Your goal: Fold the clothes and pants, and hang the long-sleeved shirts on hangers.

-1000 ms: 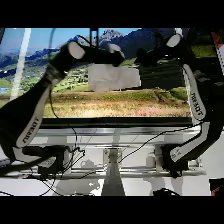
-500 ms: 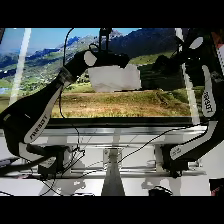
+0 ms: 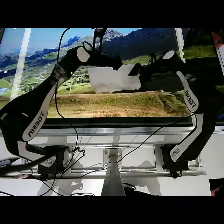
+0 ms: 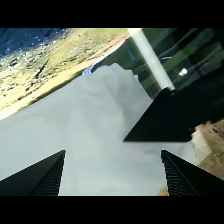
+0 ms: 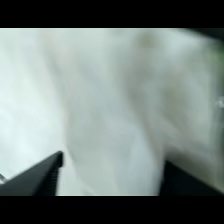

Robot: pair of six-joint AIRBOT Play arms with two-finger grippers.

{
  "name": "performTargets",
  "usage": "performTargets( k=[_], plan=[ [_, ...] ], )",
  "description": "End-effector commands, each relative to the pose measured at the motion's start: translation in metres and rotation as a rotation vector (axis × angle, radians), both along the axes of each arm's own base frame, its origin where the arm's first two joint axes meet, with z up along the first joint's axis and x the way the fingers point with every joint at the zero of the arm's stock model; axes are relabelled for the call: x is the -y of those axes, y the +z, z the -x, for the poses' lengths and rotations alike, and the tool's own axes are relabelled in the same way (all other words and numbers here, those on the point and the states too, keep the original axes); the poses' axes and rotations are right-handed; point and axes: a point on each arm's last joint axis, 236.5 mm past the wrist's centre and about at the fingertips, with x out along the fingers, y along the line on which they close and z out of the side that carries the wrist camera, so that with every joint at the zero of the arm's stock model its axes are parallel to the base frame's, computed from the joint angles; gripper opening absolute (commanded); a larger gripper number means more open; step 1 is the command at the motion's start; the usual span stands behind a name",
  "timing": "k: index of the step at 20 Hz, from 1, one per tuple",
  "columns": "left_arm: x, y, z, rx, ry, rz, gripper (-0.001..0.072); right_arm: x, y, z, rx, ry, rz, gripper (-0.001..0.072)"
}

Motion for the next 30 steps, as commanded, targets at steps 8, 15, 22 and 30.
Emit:
performTargets(
  k=[8,15,22,30],
  plan=[
    [-0.075,0.002,0.006,0.017,-0.041,-0.259,0.0193,0.005,0.044,-0.038,0.260,0.038,0.103,0.0011],
    [-0.202,0.099,0.026,0.108,0.110,-0.403,0.0018,0.265,0.128,-0.038,0.221,-0.516,0.575,0.0011],
    [-0.244,0.176,0.053,0.244,0.221,-0.370,0.0018,0.446,0.136,0.145,-0.407,-1.095,0.739,0.0027],
    [-0.244,0.180,0.055,0.252,0.222,-0.367,0.0018,0.497,0.136,0.236,-0.622,-1.229,0.737,0.0718]
  ],
)
